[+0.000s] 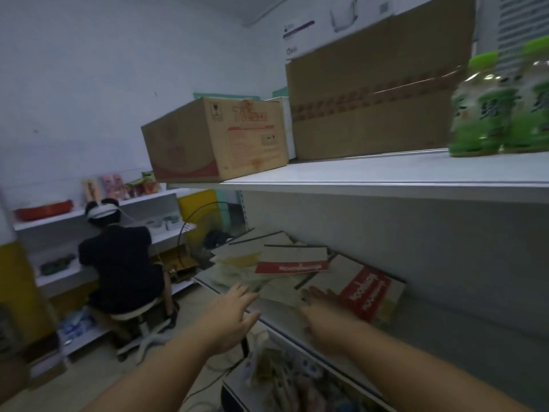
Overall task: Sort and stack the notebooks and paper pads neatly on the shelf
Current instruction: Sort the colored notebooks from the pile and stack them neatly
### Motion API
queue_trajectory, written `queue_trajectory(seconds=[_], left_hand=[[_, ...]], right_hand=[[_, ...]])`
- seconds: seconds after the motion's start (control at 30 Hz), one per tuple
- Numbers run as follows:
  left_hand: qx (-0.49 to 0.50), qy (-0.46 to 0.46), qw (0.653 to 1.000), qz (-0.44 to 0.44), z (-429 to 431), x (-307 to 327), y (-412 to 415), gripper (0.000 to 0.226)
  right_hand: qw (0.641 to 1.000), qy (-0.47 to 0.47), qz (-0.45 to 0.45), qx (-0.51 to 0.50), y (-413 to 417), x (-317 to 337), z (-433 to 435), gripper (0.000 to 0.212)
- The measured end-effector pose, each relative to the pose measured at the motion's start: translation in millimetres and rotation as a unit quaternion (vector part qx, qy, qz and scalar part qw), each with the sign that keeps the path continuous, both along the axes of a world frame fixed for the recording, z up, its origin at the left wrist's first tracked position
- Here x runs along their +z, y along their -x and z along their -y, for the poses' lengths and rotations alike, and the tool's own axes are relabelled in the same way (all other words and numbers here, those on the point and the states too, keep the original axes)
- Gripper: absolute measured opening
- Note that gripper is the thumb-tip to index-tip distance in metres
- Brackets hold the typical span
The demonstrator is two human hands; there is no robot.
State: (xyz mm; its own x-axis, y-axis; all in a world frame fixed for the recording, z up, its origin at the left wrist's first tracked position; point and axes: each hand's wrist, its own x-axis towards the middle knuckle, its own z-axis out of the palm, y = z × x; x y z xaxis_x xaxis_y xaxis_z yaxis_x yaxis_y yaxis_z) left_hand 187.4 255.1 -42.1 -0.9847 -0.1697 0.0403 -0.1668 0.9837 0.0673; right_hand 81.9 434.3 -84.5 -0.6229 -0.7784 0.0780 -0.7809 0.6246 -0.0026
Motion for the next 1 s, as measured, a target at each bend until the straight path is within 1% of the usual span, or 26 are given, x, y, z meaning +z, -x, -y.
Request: queue_trajectory(seconds=[0.07, 0.2, 0.27, 0.33, 0.4, 0.47, 0.53, 0.6, 0.63, 0.73, 0.8, 0.83, 0.87, 0.9, 0.93, 0.97, 1.0], left_hand=[[-0.015, 0.012, 1.000, 0.000, 17, 7, 18, 0.053], [-0.024, 0.021, 0.999, 0.001, 51, 17, 43, 0.050], [-0.016, 0.004, 1.000, -0.004, 70, 16, 52, 0.048], [-0.015, -0.011, 1.000, 0.009, 89, 11, 61, 0.045], [-0.020, -0.021, 1.000, 0.013, 106, 5, 75, 0.042], [-0.017, -0.052, 0.998, 0.004, 123, 1, 91, 0.040], [-0.025, -0.082, 0.996, 0.002, 139, -2, 108, 0.039], [-0.057, -0.094, 0.994, 0.010, 157, -4, 122, 0.039], [-0.076, -0.102, 0.992, 0.016, 167, -3, 129, 0.039], [-0.111, -0.131, 0.985, 0.025, 197, 7, 152, 0.036], [-0.113, -0.185, 0.976, 0.000, 214, 13, 176, 0.032], [-0.105, -0.244, 0.964, -0.015, 219, 16, 188, 0.028], [-0.086, -0.324, 0.942, -0.025, 222, 18, 200, 0.023], [-0.060, -0.415, 0.908, -0.021, 221, 19, 210, 0.020], [-0.028, -0.498, 0.867, -0.006, 218, 19, 216, 0.019], [-0.001, -0.561, 0.828, 0.004, 216, 19, 221, 0.021], [0.015, -0.600, 0.800, 0.007, 213, 17, 224, 0.025]], right_hand=[[1.000, 0.019, 0.000, -0.005, 27, 4, 29, 0.050], [1.000, 0.017, 0.014, -0.002, 67, 7, 82, 0.052], [1.000, 0.016, 0.023, -0.005, 81, 7, 104, 0.053], [0.999, 0.005, 0.034, -0.016, 89, 4, 121, 0.056], [0.999, 0.003, 0.029, -0.030, 98, 0, 135, 0.058], [0.998, 0.020, 0.025, -0.052, 105, -1, 147, 0.062], [0.994, 0.057, 0.051, -0.082, 110, -3, 157, 0.064], [0.986, 0.089, 0.085, -0.109, 112, -6, 163, 0.060], [0.984, 0.100, 0.088, -0.116, 113, -10, 165, 0.057], [0.975, 0.140, 0.091, -0.149, 111, -13, 171, 0.037], [0.965, 0.170, 0.093, -0.179, 106, -11, 177, 0.038], [0.960, 0.180, 0.081, -0.198, 104, -8, 178, 0.039], [0.955, 0.193, 0.054, -0.218, 101, -5, 179, 0.038], [0.945, 0.219, 0.018, -0.244, 98, -1, 179, 0.038], [0.924, 0.268, -0.032, -0.270, 96, 3, 178, 0.039], [0.891, 0.340, -0.074, -0.293, 94, 9, 176, 0.038], [0.843, 0.433, -0.081, -0.309, 92, 16, 171, 0.035]])
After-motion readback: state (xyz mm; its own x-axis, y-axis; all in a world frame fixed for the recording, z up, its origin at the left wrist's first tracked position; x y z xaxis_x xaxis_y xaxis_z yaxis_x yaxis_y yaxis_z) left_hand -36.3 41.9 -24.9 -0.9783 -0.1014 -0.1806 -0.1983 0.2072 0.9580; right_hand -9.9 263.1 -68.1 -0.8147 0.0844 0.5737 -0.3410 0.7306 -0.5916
